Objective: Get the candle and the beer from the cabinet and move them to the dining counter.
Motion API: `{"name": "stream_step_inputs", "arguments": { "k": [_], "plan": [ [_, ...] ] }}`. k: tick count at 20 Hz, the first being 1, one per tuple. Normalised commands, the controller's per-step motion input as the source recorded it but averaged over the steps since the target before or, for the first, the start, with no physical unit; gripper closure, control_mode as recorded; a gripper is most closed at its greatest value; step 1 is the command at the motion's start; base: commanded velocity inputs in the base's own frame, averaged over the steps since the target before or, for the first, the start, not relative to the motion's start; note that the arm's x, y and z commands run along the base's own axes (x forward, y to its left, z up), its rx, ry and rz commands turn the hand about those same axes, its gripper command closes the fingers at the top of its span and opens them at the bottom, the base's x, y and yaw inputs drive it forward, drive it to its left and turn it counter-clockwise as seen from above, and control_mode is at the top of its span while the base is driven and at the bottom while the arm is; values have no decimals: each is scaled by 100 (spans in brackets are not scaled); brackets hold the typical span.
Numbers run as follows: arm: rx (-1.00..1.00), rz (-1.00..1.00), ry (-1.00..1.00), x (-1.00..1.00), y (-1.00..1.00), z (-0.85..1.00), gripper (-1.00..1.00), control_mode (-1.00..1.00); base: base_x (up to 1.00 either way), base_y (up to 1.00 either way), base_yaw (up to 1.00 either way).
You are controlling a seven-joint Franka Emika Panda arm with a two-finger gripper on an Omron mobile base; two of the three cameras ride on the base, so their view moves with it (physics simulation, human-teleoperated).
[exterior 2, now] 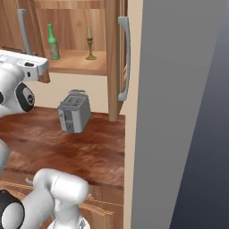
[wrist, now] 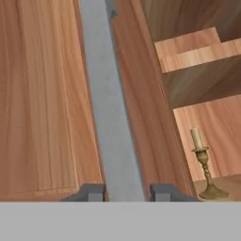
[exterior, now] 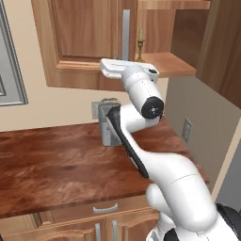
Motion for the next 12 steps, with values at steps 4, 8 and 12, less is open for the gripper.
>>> {"name": "stream_step_inputs", "arguments": {
  "k": [4, 8, 12],
  "plan": [
    [11, 5, 12, -66, 47, 6, 100, -100, 0, 0, 0],
    [1, 5, 7, -86, 80, -1, 100, -100, 0, 0, 0],
    [0, 4, 7, -84, 87, -2, 100, -100, 0, 0, 0]
  ]
}}
